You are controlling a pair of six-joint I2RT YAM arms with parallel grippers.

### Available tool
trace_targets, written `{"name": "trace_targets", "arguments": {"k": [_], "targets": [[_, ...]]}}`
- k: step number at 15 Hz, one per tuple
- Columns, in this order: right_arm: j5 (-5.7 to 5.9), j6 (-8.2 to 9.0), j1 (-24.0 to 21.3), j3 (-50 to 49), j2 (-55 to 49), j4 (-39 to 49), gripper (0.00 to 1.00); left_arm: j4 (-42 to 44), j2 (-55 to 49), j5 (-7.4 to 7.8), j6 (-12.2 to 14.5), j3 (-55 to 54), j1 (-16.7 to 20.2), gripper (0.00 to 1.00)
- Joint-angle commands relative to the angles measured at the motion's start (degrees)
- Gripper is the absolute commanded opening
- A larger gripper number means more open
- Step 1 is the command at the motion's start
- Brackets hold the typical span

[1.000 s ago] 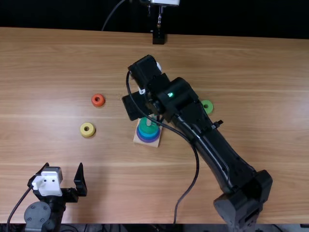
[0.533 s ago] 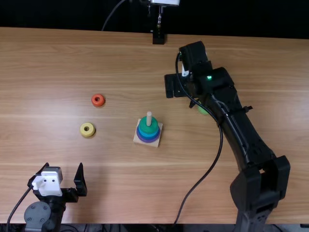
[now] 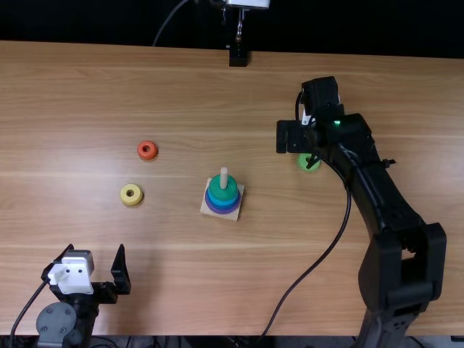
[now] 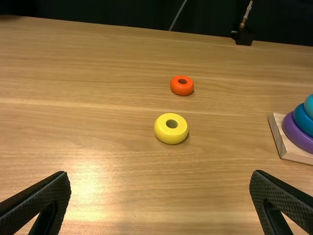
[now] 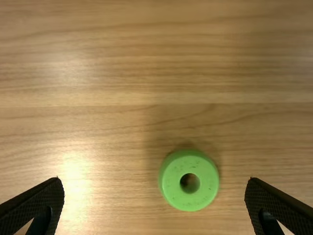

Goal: Build the Hanoi tower: stack the rings onto the peg from bottom to top in this color order: purple, dark blue, light blue, dark green, light green, yellow, orange.

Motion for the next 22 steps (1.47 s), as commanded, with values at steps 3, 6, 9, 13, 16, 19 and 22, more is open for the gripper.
{"name": "trace_targets", "arguments": {"k": [3, 6, 9, 13, 16, 19, 22], "targets": [[0.53, 0.26, -0.41, -1.72, 0.77, -0.51, 1.00, -4.33, -0.69, 0.54, 0.11, -6.37, -0.21, 1.00], [0.64, 0.26, -0.94, -2.16, 3.14, -0.83, 1.00, -4.33, -0.69, 0.54, 0.11, -6.37, -0.21, 1.00], [0.64, 0.26, -1.73, -2.77, 4.72, -0.93, 1.00, -4.43, -0.69, 0.54, 0.21, -6.37, -0.21, 1.00], [0.64, 0.16, -3.49, -3.04, 6.13, -0.93, 1.00, -4.33, -0.69, 0.54, 0.21, -6.37, -0.21, 1.00], [0.64, 0.26, -3.84, -3.21, 6.74, -1.04, 1.00, -4.43, -0.69, 0.54, 0.21, -6.37, -0.21, 1.00], [0.64, 0.26, -3.84, -3.21, 7.62, -1.04, 1.00, -4.33, -0.69, 0.54, 0.21, -6.37, -0.21, 1.00], [0.64, 0.37, -3.84, -3.12, 8.15, -1.04, 1.00, -4.33, -0.69, 0.54, 0.21, -6.37, -0.21, 1.00]]}}
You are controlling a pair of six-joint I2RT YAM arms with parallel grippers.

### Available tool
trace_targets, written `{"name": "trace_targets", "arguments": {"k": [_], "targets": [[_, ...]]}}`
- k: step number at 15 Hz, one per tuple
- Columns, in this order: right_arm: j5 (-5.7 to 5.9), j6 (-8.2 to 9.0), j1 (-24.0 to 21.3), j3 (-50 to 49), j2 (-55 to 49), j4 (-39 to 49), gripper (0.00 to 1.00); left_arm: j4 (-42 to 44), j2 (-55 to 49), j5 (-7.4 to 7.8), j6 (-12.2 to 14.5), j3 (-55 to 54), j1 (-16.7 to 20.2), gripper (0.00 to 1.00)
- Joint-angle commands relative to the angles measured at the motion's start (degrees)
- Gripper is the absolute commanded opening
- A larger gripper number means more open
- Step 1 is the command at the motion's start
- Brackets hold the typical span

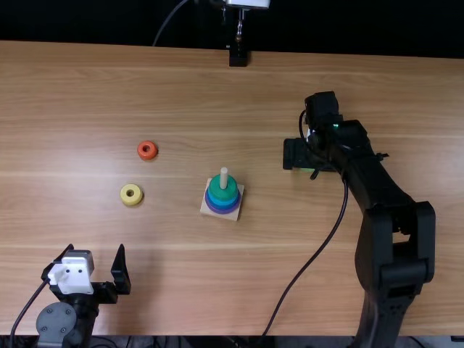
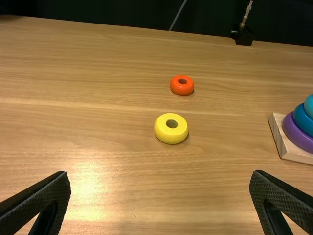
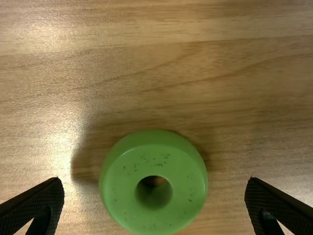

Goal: Build the Hanoi tower: stack the rings onto the peg from bottom to top in this color order: purple, dark blue, light blue, dark green, light green, yellow, orange.

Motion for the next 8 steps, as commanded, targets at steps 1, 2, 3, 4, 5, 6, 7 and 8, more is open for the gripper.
{"name": "trace_targets", "arguments": {"k": [1, 2, 3, 4, 5, 6, 7, 8], "targets": [[0.64, 0.35, -0.54, -0.59, 1.22, 0.05, 1.00, -4.35, -0.67, 0.56, 0.21, -6.37, -0.21, 1.00], [0.53, 0.35, -0.54, -0.59, 1.22, 0.05, 1.00, -4.35, -0.67, 0.56, 0.21, -6.37, -0.21, 1.00], [0.64, 0.35, -0.54, -0.59, 1.22, 0.05, 1.00, -4.35, -0.67, 0.56, 0.21, -6.37, -0.21, 1.00], [0.64, 0.35, -0.54, -0.68, 1.31, 0.05, 1.00, -4.35, -0.67, 0.56, 0.11, -6.37, -0.21, 1.00], [0.53, 0.56, -0.54, -0.76, 1.31, 0.05, 0.89, -4.45, -0.67, 0.56, 0.21, -6.37, -0.21, 1.00], [0.53, 0.56, -0.54, -0.76, 1.31, -0.05, 0.71, -4.35, -0.67, 0.56, 0.11, -6.37, -0.21, 1.00], [0.53, 0.45, -0.54, -0.76, 1.31, -0.16, 0.52, -4.35, -0.67, 0.56, 0.11, -6.37, -0.21, 1.00], [0.53, 0.35, -0.54, -1.12, 1.40, -0.16, 0.35, -4.35, -0.67, 0.56, 0.11, -6.37, -0.21, 1.00]]}}
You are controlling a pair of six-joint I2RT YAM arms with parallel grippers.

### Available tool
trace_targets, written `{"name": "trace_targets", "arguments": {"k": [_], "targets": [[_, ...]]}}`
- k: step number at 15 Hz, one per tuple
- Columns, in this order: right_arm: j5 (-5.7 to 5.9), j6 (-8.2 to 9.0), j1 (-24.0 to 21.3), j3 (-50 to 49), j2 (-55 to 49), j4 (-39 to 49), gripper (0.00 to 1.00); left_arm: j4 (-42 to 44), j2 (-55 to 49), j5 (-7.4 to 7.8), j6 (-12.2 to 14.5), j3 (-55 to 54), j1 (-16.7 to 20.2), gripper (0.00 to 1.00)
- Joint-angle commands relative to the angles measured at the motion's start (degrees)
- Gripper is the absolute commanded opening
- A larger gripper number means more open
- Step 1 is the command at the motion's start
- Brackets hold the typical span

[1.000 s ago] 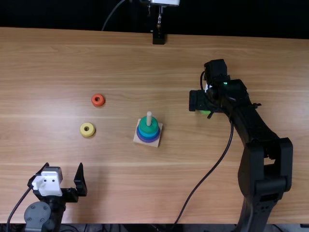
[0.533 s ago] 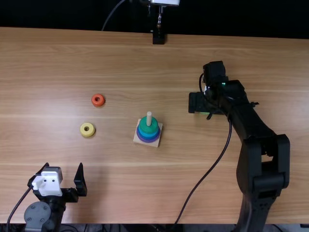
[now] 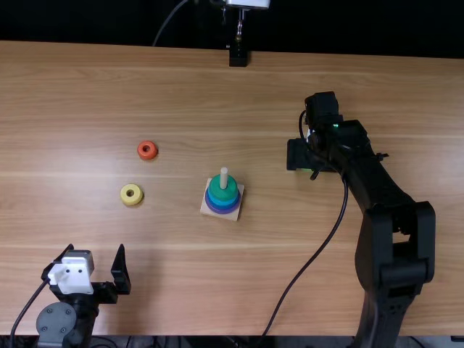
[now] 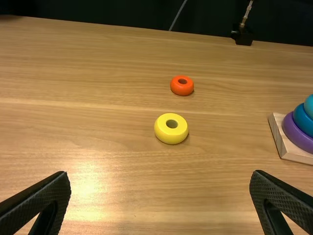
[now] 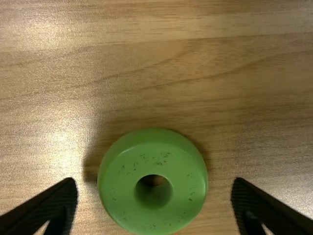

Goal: Build the Hanoi tower: stack the rings onto the peg from bottom to top in this color order: purple, dark blue, light blue, dark green, light green, yellow, orange.

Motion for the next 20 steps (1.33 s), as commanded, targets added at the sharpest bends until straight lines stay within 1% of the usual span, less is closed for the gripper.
{"name": "trace_targets", "arguments": {"k": [1, 2, 3, 4, 5, 9, 10, 11, 12, 13, 14, 15, 17, 18, 20], "targets": [[0.53, 0.26, -0.51, -1.47, 1.40, 0.04, 0.17, -4.33, -0.67, 0.56, 0.06, -6.37, -0.21, 1.00], [0.53, 0.16, -0.43, -1.55, 1.40, 0.04, 0.04, -4.33, -0.67, 0.56, 0.17, -6.37, -0.21, 1.00], [0.53, 0.16, -0.43, -1.55, 1.40, 0.04, 0.00, -4.33, -0.67, 0.56, 0.17, -6.37, -0.21, 1.00], [0.53, -0.27, -0.43, -1.64, 1.40, 0.04, 0.00, -4.33, -0.67, 0.56, 0.06, -6.37, -0.21, 1.00], [0.22, -0.37, -0.43, -1.64, 1.31, 0.04, 0.00, -4.33, -0.67, 0.56, 0.06, -6.37, -0.21, 1.00], [0.32, -0.69, 0.01, -0.85, 0.43, -0.28, 0.00, -4.33, -0.67, 0.56, 0.06, -6.37, -0.21, 1.00], [0.32, -0.69, 0.10, -0.68, -0.54, -1.75, 0.00, -4.33, -0.67, 0.56, 0.17, -6.37, -0.21, 1.00], [0.01, -1.11, 0.10, 1.35, -3.44, -5.02, 0.00, -4.43, -0.67, 0.56, 0.06, -6.37, -0.21, 1.00], [-0.31, -2.16, 0.80, 3.02, -5.99, -8.50, 0.00, -4.33, -0.67, 0.56, 0.06, -6.37, -0.21, 1.00], [-0.63, -4.70, 3.18, 4.51, -7.39, -12.09, 0.00, -4.33, -0.67, 0.56, 0.17, -6.37, -0.21, 1.00], [-0.63, -6.49, 5.11, 6.53, -7.74, -15.68, 0.00, -4.33, -0.67, 0.56, 0.17, -6.37, -0.21, 1.00], [-0.73, -7.12, 6.52, 9.17, -8.27, -20.95, 0.00, -4.33, -0.67, 0.56, 0.17, -6.37, -0.21, 1.00], [-0.94, -7.12, 9.42, 13.83, -9.94, -29.28, 0.00, -4.33, -0.67, 0.56, 0.06, -6.37, -0.21, 1.00], [-1.79, -7.12, 11.18, 15.41, -10.64, -31.39, 0.00, -4.33, -0.67, 0.56, 0.17, -6.37, -0.21, 1.00], [-2.00, -7.02, 14.51, 20.07, -11.70, -34.24, 0.00, -4.33, -0.67, 0.56, 0.17, -6.37, -0.21, 1.00]]}}
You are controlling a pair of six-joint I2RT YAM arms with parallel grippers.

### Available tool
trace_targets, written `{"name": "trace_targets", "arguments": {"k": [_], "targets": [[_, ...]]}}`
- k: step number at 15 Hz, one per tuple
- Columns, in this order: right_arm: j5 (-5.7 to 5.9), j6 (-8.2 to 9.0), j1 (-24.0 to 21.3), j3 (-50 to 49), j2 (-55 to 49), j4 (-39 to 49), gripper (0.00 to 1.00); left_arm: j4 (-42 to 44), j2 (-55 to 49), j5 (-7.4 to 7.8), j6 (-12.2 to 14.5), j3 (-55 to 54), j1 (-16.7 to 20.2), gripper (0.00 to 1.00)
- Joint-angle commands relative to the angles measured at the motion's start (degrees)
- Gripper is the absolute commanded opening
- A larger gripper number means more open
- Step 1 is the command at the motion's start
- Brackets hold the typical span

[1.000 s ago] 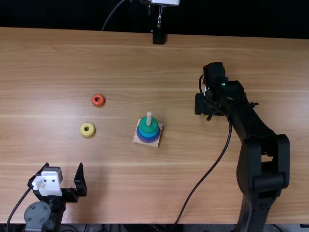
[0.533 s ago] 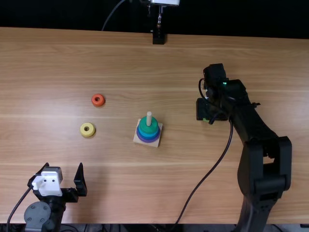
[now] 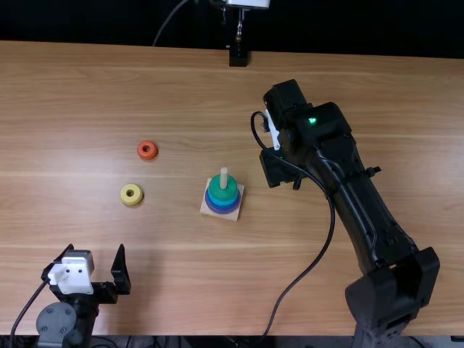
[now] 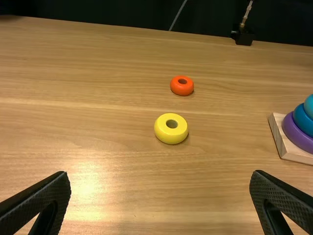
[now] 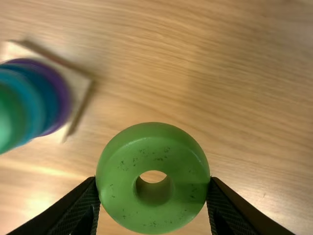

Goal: Build the Hanoi tower: stack the rings onto the peg from bottom to top in this color order: purple, dark blue, light blue, dark green, light green, yellow, orange.

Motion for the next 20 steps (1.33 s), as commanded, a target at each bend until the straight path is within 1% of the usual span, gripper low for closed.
{"name": "trace_targets", "arguments": {"k": [1, 3, 5, 11, 13, 20], "targets": [[-0.62, -0.57, 2.09, 4.61, -2.10, -1.06, 0.00, -4.35, -0.69, 0.54, 0.09, -6.37, -0.21, 1.00], [-0.62, -0.47, 4.99, 9.18, -2.10, -2.96, 0.00, -4.35, -0.69, 0.54, 0.19, -6.37, -0.21, 1.00], [-0.62, -0.57, 7.54, 11.37, -2.01, -3.17, 0.00, -4.35, -0.69, 0.54, 0.09, -6.37, -0.21, 1.00], [-0.62, -0.36, 12.02, 14.62, -1.49, -3.07, 0.00, -4.35, -0.69, 0.54, 0.09, -6.37, -0.21, 1.00], [-0.62, -0.36, 12.28, 16.12, -1.05, -3.07, 0.00, -4.45, -0.69, 0.54, 0.19, -6.37, -0.21, 1.00], [-0.62, -0.15, 13.51, 16.38, 1.76, -2.64, 0.00, -4.45, -0.69, 0.54, 0.09, -6.37, -0.21, 1.00]]}}
